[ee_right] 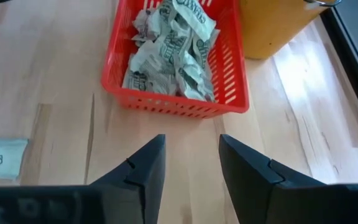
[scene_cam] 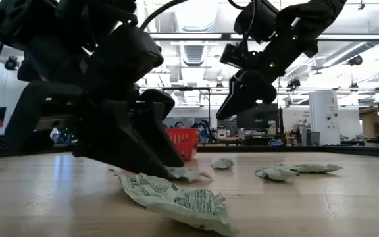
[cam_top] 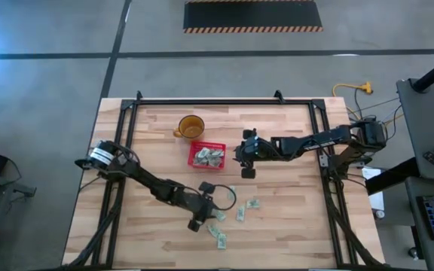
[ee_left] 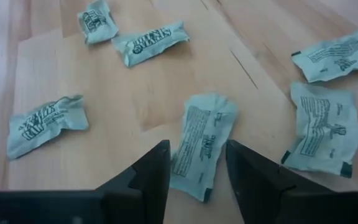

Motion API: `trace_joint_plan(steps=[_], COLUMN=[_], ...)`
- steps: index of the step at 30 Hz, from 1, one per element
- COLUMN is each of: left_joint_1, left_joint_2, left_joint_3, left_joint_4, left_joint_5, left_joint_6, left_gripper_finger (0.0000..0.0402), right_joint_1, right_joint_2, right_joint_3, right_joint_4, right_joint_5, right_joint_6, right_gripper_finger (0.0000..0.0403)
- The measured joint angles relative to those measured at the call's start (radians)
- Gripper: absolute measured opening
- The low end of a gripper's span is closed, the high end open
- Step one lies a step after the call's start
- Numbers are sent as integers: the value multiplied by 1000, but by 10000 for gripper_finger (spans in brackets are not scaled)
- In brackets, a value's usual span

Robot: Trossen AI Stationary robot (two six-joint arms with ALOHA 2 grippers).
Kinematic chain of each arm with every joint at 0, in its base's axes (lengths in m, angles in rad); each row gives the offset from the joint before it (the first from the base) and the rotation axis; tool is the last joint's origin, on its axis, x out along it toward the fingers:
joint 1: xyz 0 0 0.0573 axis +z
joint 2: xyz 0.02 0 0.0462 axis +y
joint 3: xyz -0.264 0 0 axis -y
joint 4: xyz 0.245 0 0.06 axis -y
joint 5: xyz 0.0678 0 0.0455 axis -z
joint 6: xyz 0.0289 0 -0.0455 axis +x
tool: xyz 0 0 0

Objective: Pick and place Stevia / Truvia into bins
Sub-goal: Put the gray stevia packet into the red basket

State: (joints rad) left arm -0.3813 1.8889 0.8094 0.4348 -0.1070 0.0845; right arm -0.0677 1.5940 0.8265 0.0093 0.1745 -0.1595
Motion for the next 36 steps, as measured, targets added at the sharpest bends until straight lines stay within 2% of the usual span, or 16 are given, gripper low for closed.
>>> trace_joint_plan(steps=[4,11,15,18,21,28,32,36], left_joint_1=[0,0,1,-2,-7,-20,-10,31], left_joint_2=[-6,-20,-35,-65,-107,-192,-208,-207], left_joint_3=[3,-8,-10,-9,-12,-26,-28,-28], left_joint_4=[-18,-35,-55,-110,-148,-192,-192,-192], left_joint_5=[5,-1,-41,-150,-317,-660,-775,-801], left_joint_6=[-1,2,2,2,-6,-26,-9,56], left_gripper_finger=[103,10,11,12,12,13,13,13], right_joint_1=[0,0,0,0,0,0,0,0], right_joint_2=[-2,-2,-2,-2,-2,-2,-2,-2], right_joint_3=[0,0,0,0,0,0,0,2], right_joint_4=[-14,-61,-99,-148,-212,-404,-433,-421], right_joint_5=[0,0,0,8,8,4,2,1], right_joint_6=[3,11,26,30,62,231,268,266], right_gripper_finger=[135,132,130,126,122,112,107,102])
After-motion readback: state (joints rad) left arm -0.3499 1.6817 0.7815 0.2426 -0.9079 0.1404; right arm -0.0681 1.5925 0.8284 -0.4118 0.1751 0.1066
